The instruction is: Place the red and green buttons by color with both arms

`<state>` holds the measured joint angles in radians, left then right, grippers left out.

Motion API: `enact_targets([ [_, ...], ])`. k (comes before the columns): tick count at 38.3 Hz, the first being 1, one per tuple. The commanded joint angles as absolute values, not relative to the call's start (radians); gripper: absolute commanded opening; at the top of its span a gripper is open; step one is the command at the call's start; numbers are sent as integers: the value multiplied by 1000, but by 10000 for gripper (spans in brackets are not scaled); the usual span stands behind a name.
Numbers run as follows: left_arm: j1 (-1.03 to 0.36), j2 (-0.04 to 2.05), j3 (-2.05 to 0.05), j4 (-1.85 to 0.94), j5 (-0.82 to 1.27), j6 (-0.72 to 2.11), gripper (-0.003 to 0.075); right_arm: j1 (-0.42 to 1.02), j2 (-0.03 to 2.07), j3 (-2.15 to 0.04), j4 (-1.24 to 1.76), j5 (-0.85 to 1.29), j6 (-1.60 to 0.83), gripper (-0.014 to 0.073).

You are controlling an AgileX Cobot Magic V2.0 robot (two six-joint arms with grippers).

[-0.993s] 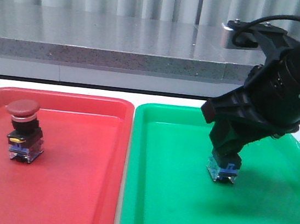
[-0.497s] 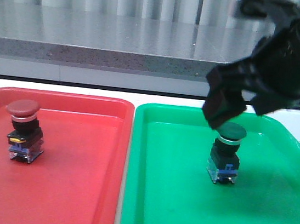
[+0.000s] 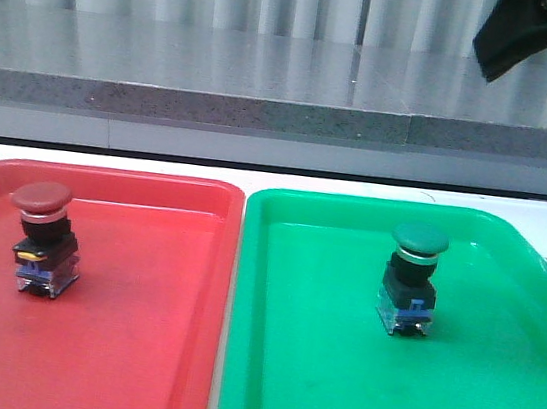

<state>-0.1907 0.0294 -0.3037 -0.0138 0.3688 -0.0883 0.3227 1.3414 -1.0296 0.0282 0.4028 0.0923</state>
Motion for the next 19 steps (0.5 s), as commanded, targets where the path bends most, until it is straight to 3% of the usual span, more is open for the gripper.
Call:
enact_targets([
  [1, -197, 41, -328, -25, 291, -95, -20, 266, 1289, -1064, 18, 356, 88, -67],
  [9, -197, 41, -328, -25, 293, -95, -20, 152, 1154, -979, 18, 329, 88, -67],
  [19, -197, 41, -328, -25, 293, -95, -20, 140, 819, -635, 17, 135, 87, -67],
])
